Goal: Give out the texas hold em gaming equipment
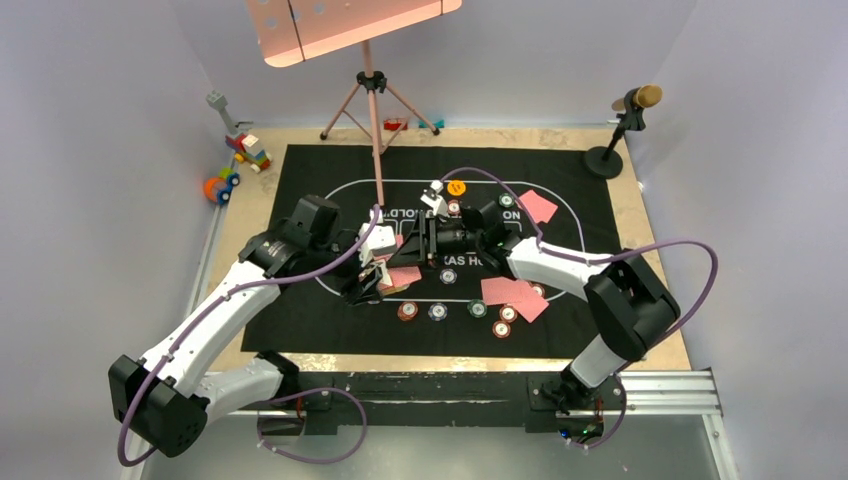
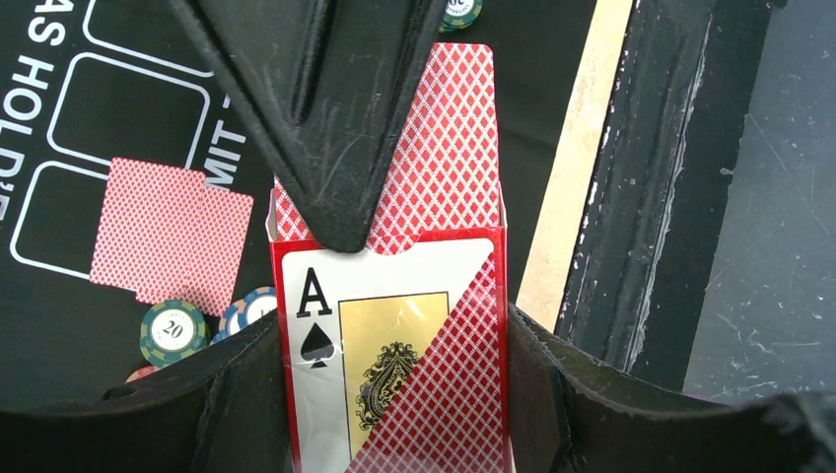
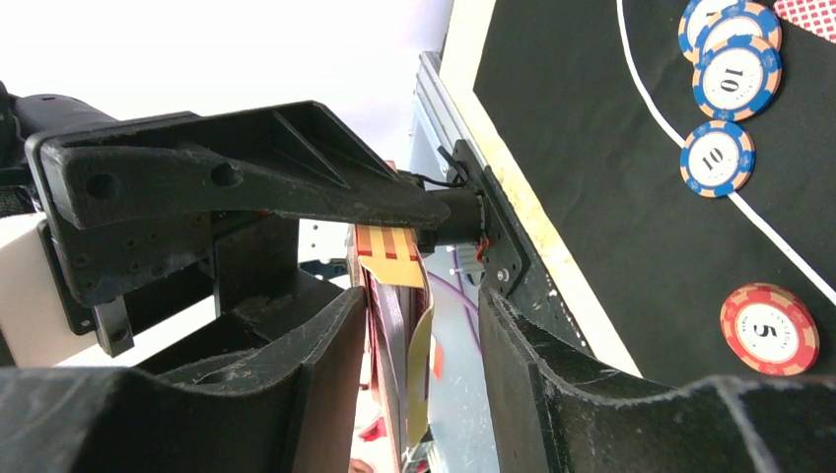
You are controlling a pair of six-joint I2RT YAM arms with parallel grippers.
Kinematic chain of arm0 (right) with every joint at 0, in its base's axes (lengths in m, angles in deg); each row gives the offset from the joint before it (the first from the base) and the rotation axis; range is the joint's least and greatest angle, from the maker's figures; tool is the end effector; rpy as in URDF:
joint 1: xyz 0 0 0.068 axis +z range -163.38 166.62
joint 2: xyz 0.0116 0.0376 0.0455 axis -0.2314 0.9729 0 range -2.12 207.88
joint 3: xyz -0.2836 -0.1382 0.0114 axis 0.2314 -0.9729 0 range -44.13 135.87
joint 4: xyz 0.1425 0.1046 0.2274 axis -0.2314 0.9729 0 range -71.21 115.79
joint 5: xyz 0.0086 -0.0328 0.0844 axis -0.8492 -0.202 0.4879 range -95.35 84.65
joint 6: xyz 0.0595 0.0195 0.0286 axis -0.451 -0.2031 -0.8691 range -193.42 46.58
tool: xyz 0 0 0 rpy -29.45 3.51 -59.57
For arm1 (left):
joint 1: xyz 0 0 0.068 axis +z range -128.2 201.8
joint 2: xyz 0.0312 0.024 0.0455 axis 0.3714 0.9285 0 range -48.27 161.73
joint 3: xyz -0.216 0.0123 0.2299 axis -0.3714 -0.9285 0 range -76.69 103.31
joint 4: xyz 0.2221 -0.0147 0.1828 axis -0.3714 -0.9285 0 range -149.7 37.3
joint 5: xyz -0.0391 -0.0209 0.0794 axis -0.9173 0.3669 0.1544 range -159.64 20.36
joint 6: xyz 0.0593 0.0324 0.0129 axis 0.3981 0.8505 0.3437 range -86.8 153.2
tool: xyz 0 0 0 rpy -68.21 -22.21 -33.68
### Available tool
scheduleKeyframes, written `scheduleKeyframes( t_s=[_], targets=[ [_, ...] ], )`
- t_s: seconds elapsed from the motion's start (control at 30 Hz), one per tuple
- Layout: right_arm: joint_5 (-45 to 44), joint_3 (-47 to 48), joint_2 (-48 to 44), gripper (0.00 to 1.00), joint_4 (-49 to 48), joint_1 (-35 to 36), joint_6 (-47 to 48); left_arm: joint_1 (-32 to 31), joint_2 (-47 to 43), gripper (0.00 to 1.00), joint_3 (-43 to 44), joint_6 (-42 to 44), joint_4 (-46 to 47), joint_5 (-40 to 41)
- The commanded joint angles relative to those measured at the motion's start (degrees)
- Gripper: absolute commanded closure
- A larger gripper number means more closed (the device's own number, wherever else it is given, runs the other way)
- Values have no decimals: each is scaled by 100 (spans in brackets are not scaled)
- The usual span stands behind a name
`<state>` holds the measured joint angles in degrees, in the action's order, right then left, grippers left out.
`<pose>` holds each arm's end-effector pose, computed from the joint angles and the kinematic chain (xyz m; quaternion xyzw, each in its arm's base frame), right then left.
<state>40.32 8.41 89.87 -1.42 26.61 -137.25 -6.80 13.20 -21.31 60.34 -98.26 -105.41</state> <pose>0.2705 0.2788 0.2569 -0.0646 0.7817 0.6151 0.0802 0.1817 -0.1362 0.3214 0.5094 0.7475 -0.2940 0.3088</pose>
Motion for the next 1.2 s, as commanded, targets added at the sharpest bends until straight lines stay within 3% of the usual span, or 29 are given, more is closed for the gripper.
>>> scheduleKeyframes(
  t_s=[0.0,0.2,0.57,1.17],
  targets=[
    [222,-193,-332,52,-45,-49,260,18,-126,68,158,-126,202,-270],
    [194,-428,-596,57,197,-187,485,21,-112,70,187,-173,215,-303],
    [179,-769,-1030,75,424,-525,679,43,-126,71,193,-191,200,-339],
    [343,-227,-1411,73,1167,-820,1047,96,-175,78,-18,-543,471,-657]
  ],
)
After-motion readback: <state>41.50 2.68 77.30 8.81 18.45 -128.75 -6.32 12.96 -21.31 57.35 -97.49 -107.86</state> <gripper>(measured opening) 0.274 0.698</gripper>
